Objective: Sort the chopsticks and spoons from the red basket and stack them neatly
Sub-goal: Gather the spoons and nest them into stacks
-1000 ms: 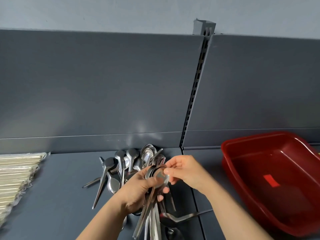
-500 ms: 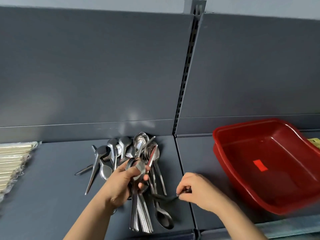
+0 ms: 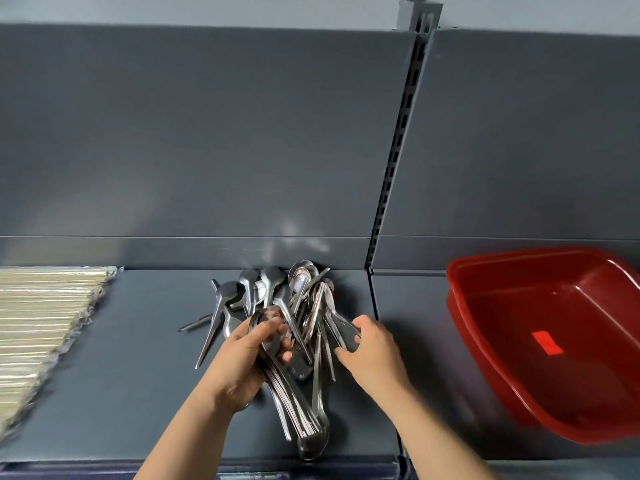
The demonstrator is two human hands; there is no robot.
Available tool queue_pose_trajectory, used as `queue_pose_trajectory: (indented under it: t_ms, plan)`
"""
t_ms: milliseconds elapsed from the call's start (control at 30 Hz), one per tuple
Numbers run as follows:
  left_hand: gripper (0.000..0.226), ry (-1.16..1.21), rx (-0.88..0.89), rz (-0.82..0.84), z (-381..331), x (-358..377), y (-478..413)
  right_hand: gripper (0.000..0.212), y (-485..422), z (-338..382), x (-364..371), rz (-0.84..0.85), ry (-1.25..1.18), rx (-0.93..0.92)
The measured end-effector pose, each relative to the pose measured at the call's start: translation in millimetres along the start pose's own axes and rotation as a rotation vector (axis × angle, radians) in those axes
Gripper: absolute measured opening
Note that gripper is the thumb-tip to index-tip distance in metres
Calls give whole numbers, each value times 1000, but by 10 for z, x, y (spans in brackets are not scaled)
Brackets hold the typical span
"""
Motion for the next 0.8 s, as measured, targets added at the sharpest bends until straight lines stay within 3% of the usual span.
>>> queue_pose_trajectory:
  t_ms: [167, 433, 600, 667, 800]
  plan:
    - [13, -5, 14, -35, -10, -19, 29, 9, -40, -3, -73, -71, 198, 45]
    - [25, -33, -11, -52, 14, -1, -31, 16, -14, -114, -191, -61, 258, -2]
    - [30, -43, -16, -8, 24, 20, -107, 21, 101, -15, -338, -68, -239, -51]
    - [25, -18, -21, 6, -1, 82, -154, 29, 168, 60, -360, -12, -351, -112]
    - [20, 58, 26, 24, -81, 186, -199, 22, 222, 147, -253, 156, -478, -143]
Point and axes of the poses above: each hand's wrist, its own y-axis away from the middle knuckle, its own x-axis out of the palm, z = x × y, the point moved 3 cm from there along -y, towards the middle knuckle, and after that the axes turned 2 degrees about y, right-handed, at the moved point
